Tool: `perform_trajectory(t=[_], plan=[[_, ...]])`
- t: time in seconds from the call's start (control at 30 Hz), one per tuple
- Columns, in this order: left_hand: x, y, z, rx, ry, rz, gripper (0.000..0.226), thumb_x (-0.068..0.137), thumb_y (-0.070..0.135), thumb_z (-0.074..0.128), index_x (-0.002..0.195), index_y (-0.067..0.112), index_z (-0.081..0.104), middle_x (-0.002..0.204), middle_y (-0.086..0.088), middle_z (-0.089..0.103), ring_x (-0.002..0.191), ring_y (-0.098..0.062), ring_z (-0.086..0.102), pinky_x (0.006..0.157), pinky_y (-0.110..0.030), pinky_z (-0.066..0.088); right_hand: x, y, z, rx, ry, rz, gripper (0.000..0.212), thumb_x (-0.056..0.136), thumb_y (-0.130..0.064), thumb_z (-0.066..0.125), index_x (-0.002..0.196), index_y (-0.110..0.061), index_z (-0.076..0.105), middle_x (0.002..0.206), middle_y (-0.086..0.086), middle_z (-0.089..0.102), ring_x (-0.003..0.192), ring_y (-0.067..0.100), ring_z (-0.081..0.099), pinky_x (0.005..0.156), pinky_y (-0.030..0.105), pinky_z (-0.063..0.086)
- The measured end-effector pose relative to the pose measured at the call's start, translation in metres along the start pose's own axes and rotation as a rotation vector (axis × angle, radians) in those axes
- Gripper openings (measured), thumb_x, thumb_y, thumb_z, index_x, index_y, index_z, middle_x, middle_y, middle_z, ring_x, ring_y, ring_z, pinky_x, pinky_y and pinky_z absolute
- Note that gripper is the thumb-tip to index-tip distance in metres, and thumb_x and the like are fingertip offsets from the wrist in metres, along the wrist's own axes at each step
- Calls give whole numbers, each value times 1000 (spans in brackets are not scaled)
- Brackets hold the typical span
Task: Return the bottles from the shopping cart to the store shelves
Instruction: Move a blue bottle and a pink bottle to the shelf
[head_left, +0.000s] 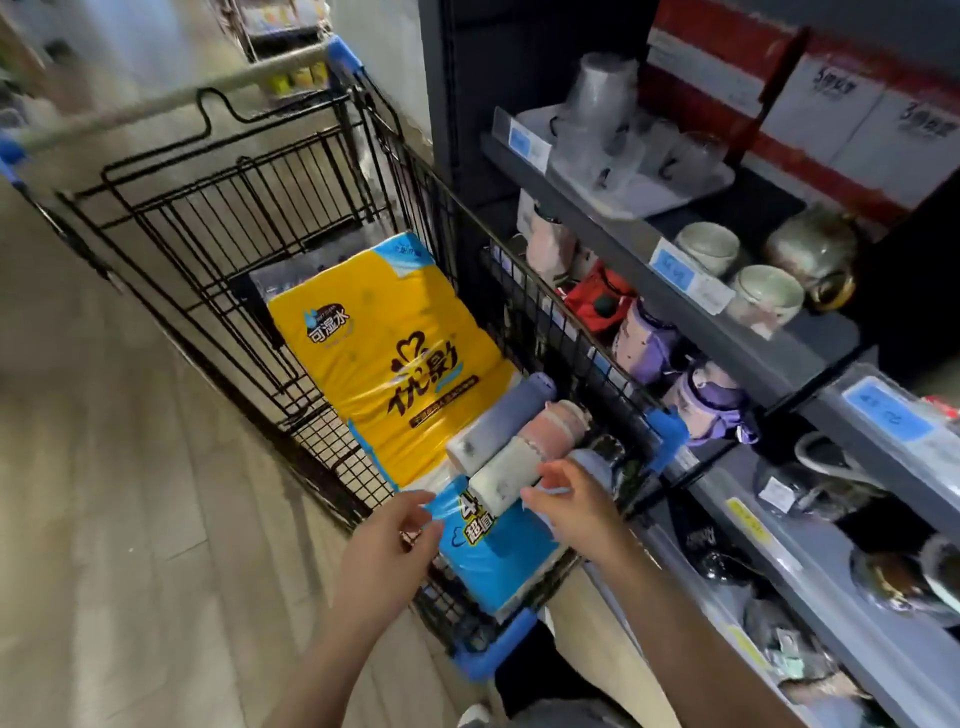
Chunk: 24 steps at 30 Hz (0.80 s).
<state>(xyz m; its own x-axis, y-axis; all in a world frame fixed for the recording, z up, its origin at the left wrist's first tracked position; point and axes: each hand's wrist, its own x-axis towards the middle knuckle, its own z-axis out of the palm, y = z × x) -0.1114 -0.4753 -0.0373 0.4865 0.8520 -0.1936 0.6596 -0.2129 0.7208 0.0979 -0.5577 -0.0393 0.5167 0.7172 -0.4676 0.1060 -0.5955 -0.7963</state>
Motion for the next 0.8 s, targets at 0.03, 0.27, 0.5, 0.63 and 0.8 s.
perform_trajectory(t=[0.03,0.27,0.5,0.63,0.8], plan=[[15,6,5,20,-31,1,21,89,29,65,108,34,61,88,16,66,82,4,60,74,-22,51,11,2,-4,31,-13,34,27,86,-30,69,108,-25,53,103,-4,57,89,17,58,85,34,47],[109,37,41,75,-166,-7,27,92,27,62,118,22,59,97,6,60,93,-11,59,73,-24,42,75,14,3,265,29,279,40,87,-28,69,117,-14,48,113,2,51,111,29,55,84,39,49],[194,14,73,239,-301,-6,48,90,31,62,133,15,50,125,-9,59,111,-27,56,84,-34,45,98,16,18,390,113,329,24,86,-13,69,98,-19,49,95,0,57,85,17,56,69,31,45],[239,-21,112,276,-353,158,69,97,58,34,123,-1,59,119,-25,60,99,-41,63,74,-48,55,96,18,32,341,241,335,23,83,-4,69,90,-22,56,88,-10,62,86,3,64,73,18,46],[265,-39,154,321,-501,144,85,86,66,48,152,19,22,148,-19,38,127,-40,45,98,-48,38,83,14,58,499,429,529,49,82,-12,74,124,-16,48,113,1,53,104,19,55,82,30,45]])
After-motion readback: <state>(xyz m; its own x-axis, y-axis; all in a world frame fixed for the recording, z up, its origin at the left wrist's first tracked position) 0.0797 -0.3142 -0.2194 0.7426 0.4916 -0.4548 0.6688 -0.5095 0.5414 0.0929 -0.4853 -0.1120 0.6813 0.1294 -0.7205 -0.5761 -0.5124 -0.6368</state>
